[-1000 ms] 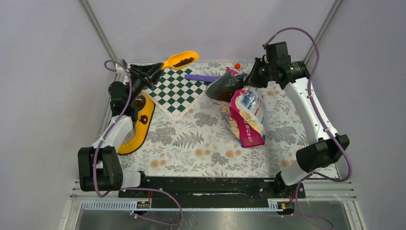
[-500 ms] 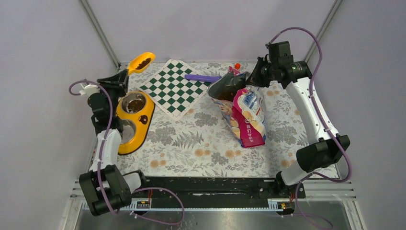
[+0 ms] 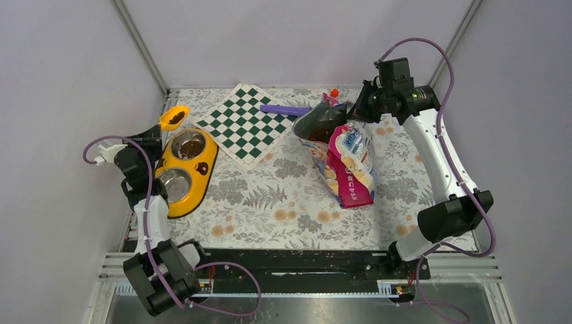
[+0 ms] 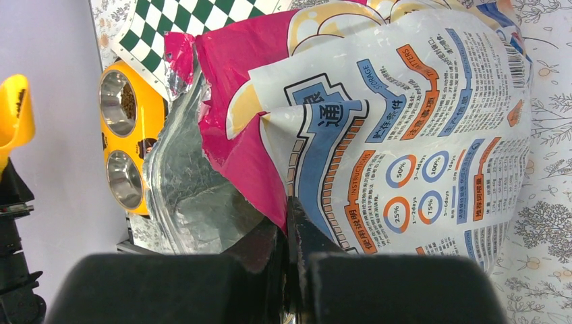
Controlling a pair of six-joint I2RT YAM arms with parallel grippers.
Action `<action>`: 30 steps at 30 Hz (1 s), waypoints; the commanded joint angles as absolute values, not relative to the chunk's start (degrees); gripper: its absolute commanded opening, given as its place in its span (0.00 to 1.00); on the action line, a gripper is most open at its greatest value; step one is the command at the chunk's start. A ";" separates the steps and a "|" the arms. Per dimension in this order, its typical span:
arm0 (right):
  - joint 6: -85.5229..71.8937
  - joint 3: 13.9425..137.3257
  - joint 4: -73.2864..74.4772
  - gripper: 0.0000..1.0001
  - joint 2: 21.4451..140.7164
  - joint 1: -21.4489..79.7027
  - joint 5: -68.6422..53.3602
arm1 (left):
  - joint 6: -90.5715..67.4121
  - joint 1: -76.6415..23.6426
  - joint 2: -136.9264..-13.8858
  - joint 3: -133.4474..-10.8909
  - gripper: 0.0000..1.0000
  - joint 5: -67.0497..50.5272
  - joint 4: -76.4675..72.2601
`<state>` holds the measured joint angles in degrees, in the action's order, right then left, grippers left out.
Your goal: Serve the pet food
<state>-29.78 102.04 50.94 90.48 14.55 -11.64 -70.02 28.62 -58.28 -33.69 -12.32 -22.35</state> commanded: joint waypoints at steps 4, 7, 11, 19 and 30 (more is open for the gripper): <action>-28.49 104.30 48.55 0.00 89.45 13.89 -11.45 | -62.47 29.46 -55.99 -31.71 0.00 -5.73 -17.86; -28.39 103.73 48.60 0.00 89.35 13.84 -11.24 | -59.80 29.55 -56.36 -32.30 0.00 -3.29 -13.85; -28.47 103.50 48.44 0.00 89.54 13.89 -11.04 | -57.47 29.60 -57.26 -33.16 0.00 -0.39 -9.76; -28.30 102.89 48.49 0.00 89.66 13.88 -10.69 | -57.08 29.54 -61.62 -34.35 0.00 1.39 -7.67; -28.73 101.79 47.07 0.00 89.31 13.85 -10.18 | -56.56 28.68 -65.58 -40.01 0.00 5.22 -4.16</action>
